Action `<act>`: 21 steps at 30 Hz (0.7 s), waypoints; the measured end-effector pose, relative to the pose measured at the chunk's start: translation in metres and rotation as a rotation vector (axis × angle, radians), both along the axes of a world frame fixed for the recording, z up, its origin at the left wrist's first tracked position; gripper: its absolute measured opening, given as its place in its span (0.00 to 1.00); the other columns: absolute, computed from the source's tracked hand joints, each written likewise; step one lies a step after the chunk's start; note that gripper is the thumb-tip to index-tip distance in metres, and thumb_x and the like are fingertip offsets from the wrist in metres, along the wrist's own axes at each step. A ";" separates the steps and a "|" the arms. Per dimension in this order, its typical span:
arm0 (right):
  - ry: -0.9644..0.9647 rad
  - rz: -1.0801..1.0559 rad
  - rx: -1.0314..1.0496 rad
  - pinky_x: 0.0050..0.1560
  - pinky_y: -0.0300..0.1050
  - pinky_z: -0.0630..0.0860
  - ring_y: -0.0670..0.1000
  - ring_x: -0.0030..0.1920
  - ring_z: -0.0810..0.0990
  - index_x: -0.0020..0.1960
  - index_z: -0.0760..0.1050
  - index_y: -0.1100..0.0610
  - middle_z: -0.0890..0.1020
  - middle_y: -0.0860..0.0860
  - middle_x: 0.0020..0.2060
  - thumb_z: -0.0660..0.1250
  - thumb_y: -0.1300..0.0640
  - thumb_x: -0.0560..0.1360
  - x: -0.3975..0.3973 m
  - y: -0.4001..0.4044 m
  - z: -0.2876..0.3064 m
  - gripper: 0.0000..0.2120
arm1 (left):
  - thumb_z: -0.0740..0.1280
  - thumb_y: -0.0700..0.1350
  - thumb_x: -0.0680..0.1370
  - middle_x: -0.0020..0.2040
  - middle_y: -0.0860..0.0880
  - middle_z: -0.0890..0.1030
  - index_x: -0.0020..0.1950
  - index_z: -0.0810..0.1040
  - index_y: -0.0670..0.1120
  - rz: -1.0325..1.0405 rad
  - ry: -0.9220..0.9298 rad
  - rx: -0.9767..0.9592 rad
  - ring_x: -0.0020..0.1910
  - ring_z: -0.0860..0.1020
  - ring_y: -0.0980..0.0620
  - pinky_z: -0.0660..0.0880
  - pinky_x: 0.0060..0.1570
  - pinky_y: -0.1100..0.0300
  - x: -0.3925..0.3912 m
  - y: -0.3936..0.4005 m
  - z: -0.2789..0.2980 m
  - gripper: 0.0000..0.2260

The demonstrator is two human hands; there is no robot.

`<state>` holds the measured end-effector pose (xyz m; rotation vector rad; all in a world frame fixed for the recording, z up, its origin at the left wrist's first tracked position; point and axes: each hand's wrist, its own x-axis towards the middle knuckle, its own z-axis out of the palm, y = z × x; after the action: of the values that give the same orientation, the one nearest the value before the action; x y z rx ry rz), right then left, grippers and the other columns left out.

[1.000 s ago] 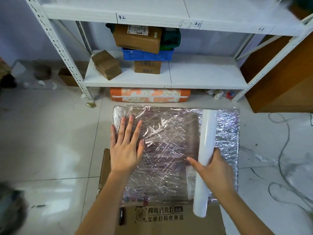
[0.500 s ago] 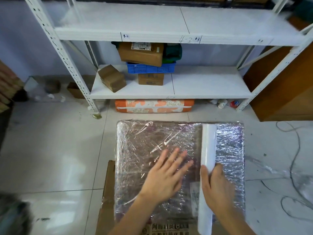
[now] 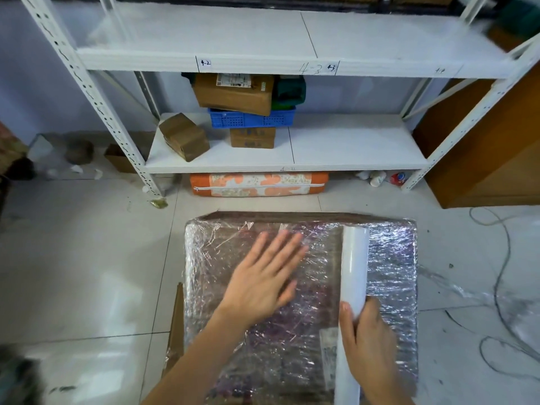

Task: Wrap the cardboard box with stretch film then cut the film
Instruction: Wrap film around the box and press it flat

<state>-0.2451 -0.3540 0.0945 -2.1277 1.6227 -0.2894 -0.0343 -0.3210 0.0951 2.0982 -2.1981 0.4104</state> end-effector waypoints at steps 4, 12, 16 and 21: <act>-0.015 0.019 0.019 0.22 0.32 0.60 0.41 0.27 0.71 0.47 0.62 0.55 0.71 0.45 0.31 0.56 0.49 0.79 0.000 -0.001 0.003 0.10 | 0.42 0.57 0.82 0.75 0.46 0.57 0.76 0.55 0.47 0.028 -0.024 0.006 0.76 0.52 0.49 0.41 0.74 0.50 0.005 -0.015 0.003 0.25; -0.037 0.036 -0.032 0.21 0.41 0.72 0.46 0.24 0.73 0.45 0.62 0.56 0.71 0.47 0.29 0.49 0.42 0.74 0.006 -0.009 0.003 0.17 | 0.49 0.56 0.80 0.55 0.47 0.79 0.69 0.71 0.49 0.364 0.150 -0.042 0.55 0.74 0.44 0.63 0.63 0.47 0.052 -0.014 0.020 0.23; 0.003 0.072 -0.005 0.23 0.43 0.74 0.46 0.25 0.75 0.45 0.63 0.55 0.72 0.47 0.29 0.47 0.36 0.73 0.006 -0.013 0.011 0.21 | 0.51 0.60 0.78 0.47 0.45 0.78 0.56 0.79 0.47 0.568 0.294 -0.146 0.49 0.74 0.44 0.61 0.61 0.48 0.037 -0.030 0.022 0.23; -0.175 -0.033 0.177 0.34 0.47 0.79 0.47 0.33 0.78 0.48 0.64 0.54 0.76 0.49 0.35 0.63 0.41 0.72 0.004 -0.006 0.023 0.18 | 0.50 0.61 0.78 0.47 0.43 0.77 0.54 0.78 0.46 0.591 0.270 -0.124 0.50 0.74 0.42 0.60 0.63 0.46 0.034 -0.031 0.015 0.24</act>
<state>-0.2412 -0.3600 0.1173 -1.8901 1.5250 -0.3210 -0.0002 -0.3516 0.1100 2.5232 -1.3520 0.2622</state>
